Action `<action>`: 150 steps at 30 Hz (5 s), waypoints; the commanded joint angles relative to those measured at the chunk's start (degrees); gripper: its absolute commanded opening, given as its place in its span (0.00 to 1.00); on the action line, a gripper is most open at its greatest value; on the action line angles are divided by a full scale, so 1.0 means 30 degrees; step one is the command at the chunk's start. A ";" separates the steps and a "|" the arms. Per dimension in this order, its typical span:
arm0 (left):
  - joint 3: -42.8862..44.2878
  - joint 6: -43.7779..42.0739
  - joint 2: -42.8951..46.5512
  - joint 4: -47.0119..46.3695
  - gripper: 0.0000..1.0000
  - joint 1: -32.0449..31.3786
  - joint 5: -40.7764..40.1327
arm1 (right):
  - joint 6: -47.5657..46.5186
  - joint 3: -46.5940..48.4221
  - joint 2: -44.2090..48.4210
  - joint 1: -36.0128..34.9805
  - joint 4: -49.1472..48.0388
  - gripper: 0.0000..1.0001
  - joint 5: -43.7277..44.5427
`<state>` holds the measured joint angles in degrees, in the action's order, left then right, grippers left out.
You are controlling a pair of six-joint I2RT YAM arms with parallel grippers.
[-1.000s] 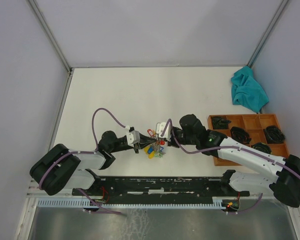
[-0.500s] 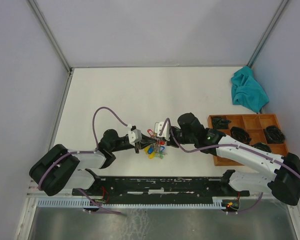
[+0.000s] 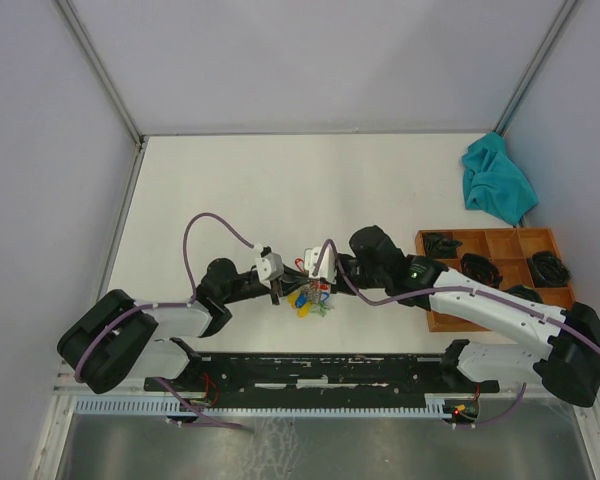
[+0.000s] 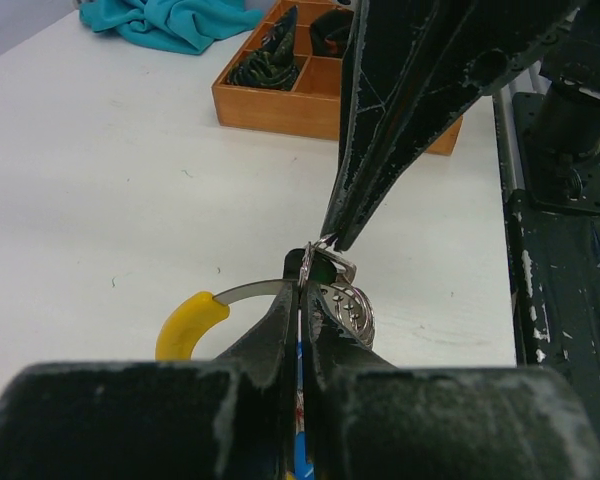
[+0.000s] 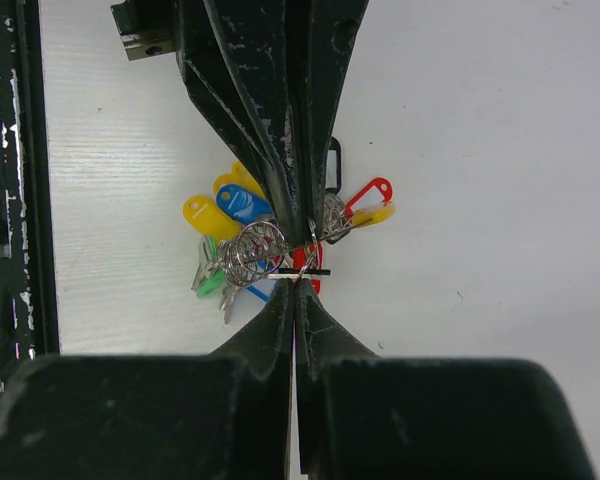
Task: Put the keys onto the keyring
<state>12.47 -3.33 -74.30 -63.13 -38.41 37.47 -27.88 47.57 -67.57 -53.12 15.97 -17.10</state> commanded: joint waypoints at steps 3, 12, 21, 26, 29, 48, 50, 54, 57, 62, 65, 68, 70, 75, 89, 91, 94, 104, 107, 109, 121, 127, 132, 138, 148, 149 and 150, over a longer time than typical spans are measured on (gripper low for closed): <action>0.0200 0.2239 0.0165 -0.3018 0.03 -0.0071 -0.1600 | -0.0252 0.0408 -0.0213 -0.0322 -0.0292 0.01 0.0777; -0.0039 0.2812 -0.0202 -0.4353 0.03 -0.0057 -0.1471 | 0.0252 -0.0172 -0.0526 -0.0362 -0.1408 0.07 0.1899; -0.0113 0.2475 -0.0481 -0.4517 0.03 -0.0057 -0.1331 | 0.1398 -0.1567 0.0785 -0.0352 -0.4328 0.30 0.2671; -0.0121 0.2332 -0.0515 -0.4380 0.03 -0.0057 -0.1433 | 0.1556 -0.1704 0.1152 -0.0352 -0.4506 0.32 0.2491; -0.0092 0.2255 -0.0568 -0.4342 0.03 -0.0057 -0.1527 | 0.1695 -0.1678 0.1635 -0.0364 -0.4395 0.36 0.2298; -0.0165 0.2352 -0.0546 -0.4531 0.03 -0.0064 -0.1476 | 0.2457 -0.1641 0.0314 -0.0359 -0.5322 0.30 0.2794; -0.0176 0.2366 -0.0534 -0.4583 0.03 -0.0057 -0.1476 | 0.2438 -0.1672 0.0288 -0.0365 -0.5321 0.28 0.2956; -0.0201 0.2366 -0.0538 -0.4687 0.03 -0.0057 -0.1433 | 0.2394 -0.1834 0.0423 -0.0346 -0.5296 0.17 0.3275; -0.0201 0.2371 -0.0579 -0.4722 0.03 -0.0058 -0.1388 | 0.2300 -0.1842 0.0582 -0.0362 -0.5203 0.05 0.3393; -0.0173 0.2399 -0.0603 -0.4700 0.03 -0.0058 -0.1307 | 0.1653 -0.1359 0.0890 -0.0359 -0.4218 0.01 0.3638; -0.0074 0.2418 -0.0589 -0.4582 0.06 -0.0050 -0.1067 | 0.1018 -0.0901 0.1098 -0.0342 -0.3321 0.01 0.3771; 0.0029 0.2513 -0.0655 -0.4503 0.10 -0.0064 -0.0751 | 0.0522 -0.0381 0.1086 -0.0347 -0.2642 0.01 0.3755; 0.0097 0.2569 -0.0715 -0.4478 0.12 -0.0057 -0.0570 | 0.0267 -0.0080 0.1007 -0.0349 -0.2345 0.01 0.3569; 0.0234 0.2711 -0.0697 -0.4395 0.16 -0.0057 -0.0185 | -0.0244 0.0729 0.0605 -0.0341 -0.1449 0.01 0.3195; 0.1510 0.3045 -0.1219 -0.2306 0.20 -0.0050 0.0751 | -0.0869 0.1628 -0.0048 -0.0356 -0.0604 0.01 0.2377; 0.1719 0.3043 -0.1316 -0.1758 0.21 -0.0058 0.0775 | -0.0899 0.1657 -0.0048 -0.0346 -0.0605 0.01 0.2376; 0.2035 0.3111 -0.1576 -0.1228 0.22 -0.0055 0.0927 | -0.0977 0.1675 -0.0035 -0.0364 -0.0605 0.01 0.2475; 0.2723 0.3565 -0.2411 -0.0690 0.18 -0.0064 0.1742 | -0.1293 0.1721 -0.0089 -0.0348 -0.0601 0.01 0.2969; 0.2938 0.3477 -0.2588 -0.0298 0.13 -0.0057 0.1927 | -0.1364 0.1721 -0.0029 -0.0368 -0.0526 0.01 0.3113; 0.3081 0.3424 -0.2681 -0.0009 0.07 -0.0057 0.2071 | -0.1399 0.1623 0.0086 -0.0365 -0.0488 0.01 0.3346; 0.2295 0.3706 -0.1882 -0.1173 0.03 0.0202 0.1513 | -0.0756 0.0445 0.0704 -0.0364 -0.0219 0.01 0.4390; 0.1817 0.4202 -0.1319 -0.2239 0.03 0.0236 0.1101 | 0.0269 -0.0744 0.0902 -0.0359 -0.0799 0.01 0.4529; 0.1488 0.4315 -0.0900 -0.2731 0.03 0.0252 0.0663 | 0.0884 -0.1315 0.0897 -0.0361 -0.1229 0.01 0.4321; 0.1193 0.5412 -0.1529 -0.4767 0.03 0.0236 0.0466 | 0.1686 -0.1614 0.0303 -0.0339 -0.2509 0.01 0.2902; 0.1089 0.5331 -0.1324 -0.4474 0.03 0.0236 -0.0094 | 0.0660 -0.0750 0.0316 -0.0372 -0.1936 0.01 0.4202; 0.1150 0.5176 -0.1272 -0.4184 0.03 0.0236 -0.0083 | 0.0413 -0.0481 0.0478 -0.0391 -0.1654 0.01 0.4408; 0.1220 0.5040 -0.1251 -0.3909 0.04 0.0236 -0.0071 | 0.0134 -0.0221 0.0586 -0.0395 -0.1366 0.01 0.4595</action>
<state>14.96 10.66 -79.61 -70.87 -37.85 38.02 -24.67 43.53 -67.96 -54.50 8.91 -7.53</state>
